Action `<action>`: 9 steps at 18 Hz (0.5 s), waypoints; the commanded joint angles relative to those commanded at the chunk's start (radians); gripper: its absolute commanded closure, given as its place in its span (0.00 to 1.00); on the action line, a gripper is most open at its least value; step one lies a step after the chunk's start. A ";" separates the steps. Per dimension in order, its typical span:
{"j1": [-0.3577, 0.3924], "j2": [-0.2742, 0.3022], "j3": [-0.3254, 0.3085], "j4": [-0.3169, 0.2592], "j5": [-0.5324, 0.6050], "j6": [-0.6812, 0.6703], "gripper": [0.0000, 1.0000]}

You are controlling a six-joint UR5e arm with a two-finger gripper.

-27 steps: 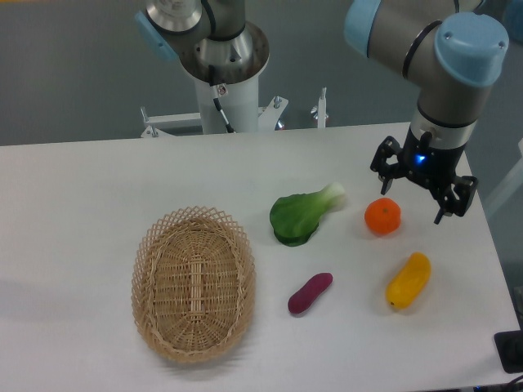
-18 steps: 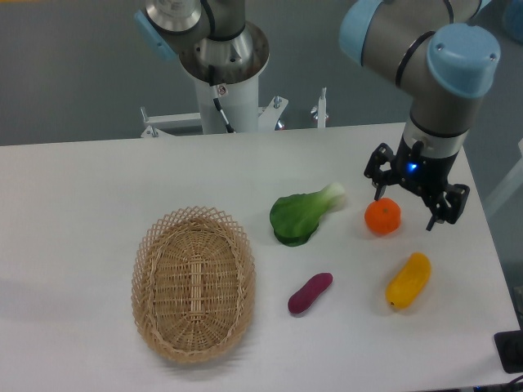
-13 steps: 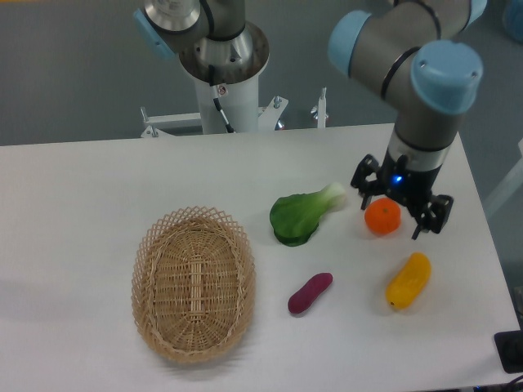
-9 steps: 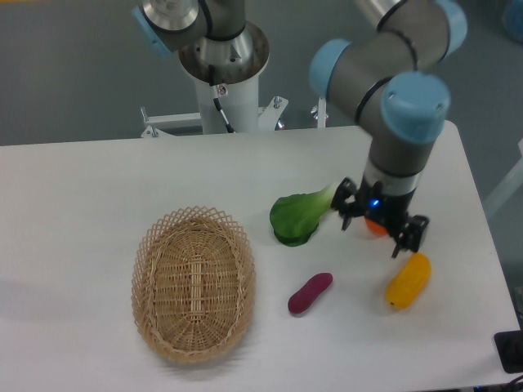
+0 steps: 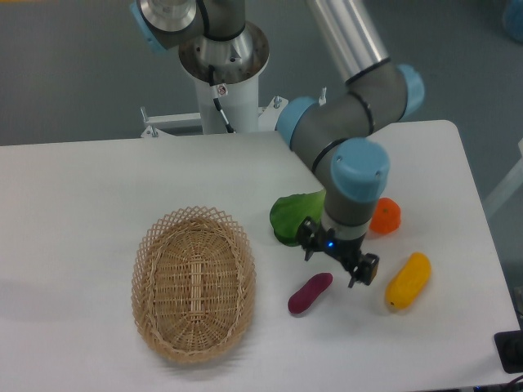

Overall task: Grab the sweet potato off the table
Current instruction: 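Move the open gripper over the purple sweet potato and lower it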

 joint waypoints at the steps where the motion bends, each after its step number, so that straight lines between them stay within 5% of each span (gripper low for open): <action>1: -0.006 -0.009 0.000 0.002 0.014 0.000 0.00; 9: -0.022 -0.034 -0.005 0.028 0.028 -0.003 0.00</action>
